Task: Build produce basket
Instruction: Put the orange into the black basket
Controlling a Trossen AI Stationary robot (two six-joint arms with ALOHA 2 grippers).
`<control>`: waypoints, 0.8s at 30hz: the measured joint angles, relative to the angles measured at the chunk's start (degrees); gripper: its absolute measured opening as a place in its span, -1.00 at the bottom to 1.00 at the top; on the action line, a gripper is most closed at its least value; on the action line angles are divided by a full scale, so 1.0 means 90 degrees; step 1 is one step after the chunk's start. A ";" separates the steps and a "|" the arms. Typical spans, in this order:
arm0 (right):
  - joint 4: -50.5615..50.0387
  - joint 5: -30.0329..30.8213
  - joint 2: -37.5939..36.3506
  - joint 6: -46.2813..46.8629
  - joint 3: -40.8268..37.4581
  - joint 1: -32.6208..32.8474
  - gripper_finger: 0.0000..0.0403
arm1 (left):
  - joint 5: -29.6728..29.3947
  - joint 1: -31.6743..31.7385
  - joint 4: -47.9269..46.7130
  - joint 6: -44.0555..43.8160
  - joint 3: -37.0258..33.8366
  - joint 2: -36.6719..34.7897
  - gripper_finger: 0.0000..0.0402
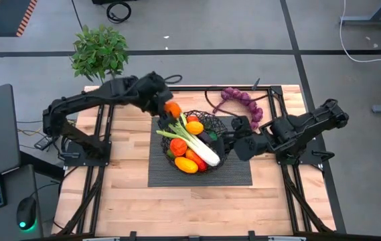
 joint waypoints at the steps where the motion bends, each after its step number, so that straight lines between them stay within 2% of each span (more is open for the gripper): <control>1: -0.0024 -0.0004 -0.0030 -0.0016 0.0000 -0.0034 0.73 | -0.0001 -0.0162 0.0209 -0.0132 0.0000 0.0030 0.55; 6: -0.0333 -0.0077 -0.0072 -0.0109 0.0002 -0.0166 0.73 | -0.0036 -0.0900 0.1070 0.0058 -0.0002 0.0359 0.56; 10: -0.0475 -0.0438 -0.0063 -0.0105 0.0002 -0.0274 0.73 | -0.0627 -0.1268 0.1369 0.0137 -0.0002 0.0762 0.57; 14: -0.0477 -0.0637 -0.0055 -0.0047 0.0002 -0.0303 0.73 | -0.1262 -0.1378 0.1413 0.0153 -0.0007 0.1166 0.58; 19: -0.0498 -0.0798 -0.0055 0.0088 0.0002 -0.0240 0.73 | -0.1296 -0.1376 0.1429 -0.0055 -0.0006 0.1509 0.58; 24: -0.0649 -0.0823 -0.0055 0.0323 0.0002 -0.0097 0.73 | -0.1305 -0.1376 0.1532 0.0221 -0.0007 0.1652 0.58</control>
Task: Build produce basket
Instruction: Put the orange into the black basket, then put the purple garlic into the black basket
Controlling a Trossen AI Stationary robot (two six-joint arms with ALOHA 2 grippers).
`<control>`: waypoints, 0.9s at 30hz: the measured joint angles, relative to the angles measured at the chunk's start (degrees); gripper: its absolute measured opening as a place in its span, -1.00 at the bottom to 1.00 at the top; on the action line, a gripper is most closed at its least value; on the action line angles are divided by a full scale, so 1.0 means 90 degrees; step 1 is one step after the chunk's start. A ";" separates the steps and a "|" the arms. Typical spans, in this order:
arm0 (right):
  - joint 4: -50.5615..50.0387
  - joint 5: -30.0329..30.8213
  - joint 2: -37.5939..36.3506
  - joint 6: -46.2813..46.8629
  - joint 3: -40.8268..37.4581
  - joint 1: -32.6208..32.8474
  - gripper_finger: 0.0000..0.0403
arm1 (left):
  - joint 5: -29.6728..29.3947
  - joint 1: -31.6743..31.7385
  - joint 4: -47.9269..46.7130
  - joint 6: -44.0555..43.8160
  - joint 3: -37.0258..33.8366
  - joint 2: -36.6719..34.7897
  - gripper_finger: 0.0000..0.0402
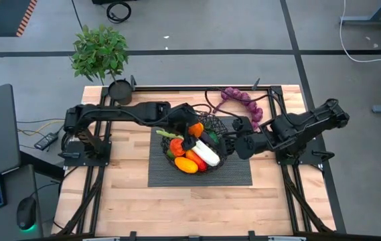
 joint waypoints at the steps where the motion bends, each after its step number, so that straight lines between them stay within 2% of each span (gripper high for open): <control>1: -0.0013 0.0002 0.0000 0.0024 0.0000 0.0023 0.73 | -0.0014 0.0000 0.0114 0.0010 0.0012 0.0035 0.59; 7: -0.0029 0.0001 0.0005 0.0039 0.0000 0.0068 0.73 | -0.0036 0.0019 0.0124 0.0379 0.0001 0.0270 0.63; 14: -0.0063 -0.0009 0.0007 0.0127 -0.0002 0.0068 0.73 | -0.0059 0.0015 0.0178 0.0767 0.0000 0.0478 0.96; 20: -0.0049 -0.0063 0.0007 0.0130 -0.0002 0.0068 0.73 | -0.0065 0.0019 0.0219 0.0703 0.0001 0.0479 0.97; 27: -0.0048 -0.0062 0.0007 0.0138 -0.0002 0.0068 0.73 | -0.0061 0.0019 0.0008 -0.0100 0.0003 0.0479 0.96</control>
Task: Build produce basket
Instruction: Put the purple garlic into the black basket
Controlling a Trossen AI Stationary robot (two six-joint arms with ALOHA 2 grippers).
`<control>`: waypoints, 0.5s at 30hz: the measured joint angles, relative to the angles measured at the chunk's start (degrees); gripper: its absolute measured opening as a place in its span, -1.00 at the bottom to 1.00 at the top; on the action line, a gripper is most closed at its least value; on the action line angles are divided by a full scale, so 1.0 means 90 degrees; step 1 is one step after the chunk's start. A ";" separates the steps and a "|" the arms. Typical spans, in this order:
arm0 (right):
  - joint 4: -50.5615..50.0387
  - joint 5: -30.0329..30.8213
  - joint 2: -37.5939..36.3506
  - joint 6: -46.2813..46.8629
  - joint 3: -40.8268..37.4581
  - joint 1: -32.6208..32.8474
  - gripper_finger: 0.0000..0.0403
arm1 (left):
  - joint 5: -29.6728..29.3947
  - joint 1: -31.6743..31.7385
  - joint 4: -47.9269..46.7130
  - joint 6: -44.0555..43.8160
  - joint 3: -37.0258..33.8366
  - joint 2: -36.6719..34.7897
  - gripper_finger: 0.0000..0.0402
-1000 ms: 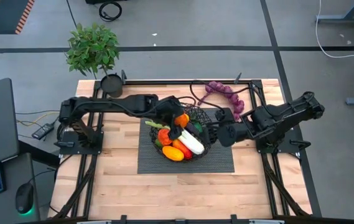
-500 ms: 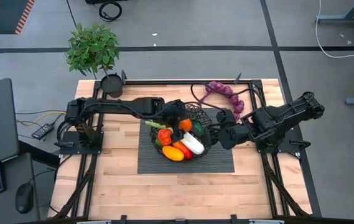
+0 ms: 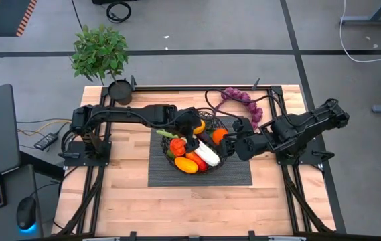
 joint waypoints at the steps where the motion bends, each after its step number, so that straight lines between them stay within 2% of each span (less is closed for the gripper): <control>1: -0.0005 0.0012 0.0000 0.0000 0.0000 -0.0002 0.73 | 0.0001 0.0000 -0.0024 -0.0043 -0.0001 0.0000 0.96; 10: -0.0229 0.0029 0.0000 -0.0012 0.0000 -0.0002 0.73 | 0.0008 0.0000 -0.0570 -0.0205 0.0098 -0.0147 0.96; 15: -0.0433 0.0035 -0.0007 0.0050 -0.0059 -0.0002 0.73 | 0.0009 0.0027 -0.1110 -0.0208 0.0748 -0.0196 0.96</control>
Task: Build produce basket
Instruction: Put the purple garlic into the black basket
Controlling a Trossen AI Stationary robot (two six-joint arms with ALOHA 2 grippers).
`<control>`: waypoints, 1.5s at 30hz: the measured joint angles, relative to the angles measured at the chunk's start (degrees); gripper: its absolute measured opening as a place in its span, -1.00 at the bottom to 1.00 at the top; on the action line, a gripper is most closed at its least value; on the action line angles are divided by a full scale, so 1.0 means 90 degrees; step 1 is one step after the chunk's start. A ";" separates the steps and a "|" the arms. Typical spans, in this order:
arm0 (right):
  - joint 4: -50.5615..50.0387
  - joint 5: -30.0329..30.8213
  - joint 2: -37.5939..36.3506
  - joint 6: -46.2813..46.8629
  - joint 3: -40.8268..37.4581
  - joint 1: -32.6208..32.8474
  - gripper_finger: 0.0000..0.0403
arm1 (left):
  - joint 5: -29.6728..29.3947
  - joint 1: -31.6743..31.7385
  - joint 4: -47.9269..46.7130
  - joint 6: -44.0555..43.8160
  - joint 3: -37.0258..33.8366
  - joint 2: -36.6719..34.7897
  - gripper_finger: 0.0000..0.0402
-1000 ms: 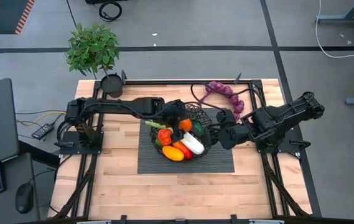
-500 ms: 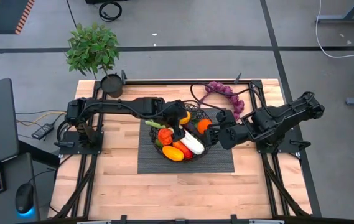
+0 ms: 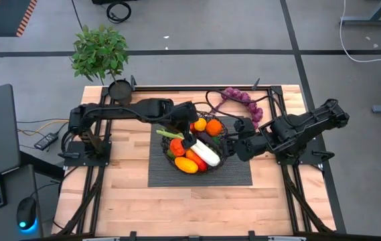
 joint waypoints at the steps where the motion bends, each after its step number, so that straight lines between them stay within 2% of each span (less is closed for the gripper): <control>1: -0.0009 -0.0002 0.0002 0.0001 -0.0038 0.0000 0.73 | -0.0004 0.0000 -0.0087 0.0000 0.0167 -0.0001 0.96; 5: 0.0003 -0.0026 0.0002 0.0123 -0.0238 0.0000 0.73 | -0.0004 0.0000 -0.0611 0.0000 0.0914 -0.0001 0.96; 14: -0.0145 -0.0018 0.0007 0.1178 -0.0771 -0.0326 0.73 | -0.0006 -0.0002 -0.2041 0.0196 0.2594 -0.0008 0.96; 20: -0.0172 0.0316 0.0007 0.1478 -0.0806 -0.0727 0.73 | 0.0026 -0.0002 -0.2726 0.0243 0.2778 -0.0001 0.96; 23: -0.0190 0.0314 0.0007 0.1319 -0.0806 -0.0967 0.73 | 0.0307 -0.0002 -0.3265 0.0243 0.2702 -0.0006 0.96; 27: -0.0340 0.0273 0.0007 0.0838 -0.0806 -0.1369 0.73 | 0.0395 -0.0024 -0.3855 0.0519 0.2585 -0.0004 0.96; 31: -0.0472 -0.0107 0.0007 0.0131 -0.0806 -0.1911 0.73 | 0.0403 -0.0001 -0.3930 0.0640 0.2567 -0.0004 0.96; 39: -0.0524 -0.1030 0.0007 -0.2592 -0.0806 -0.3498 0.73 | 0.0404 -0.0007 -0.3856 0.0621 0.2562 -0.0004 0.96; 45: -0.0523 -0.1289 0.0007 -0.4455 -0.0806 -0.4721 0.73 | 0.0357 0.0002 -0.3529 0.0497 0.2559 -0.0004 0.96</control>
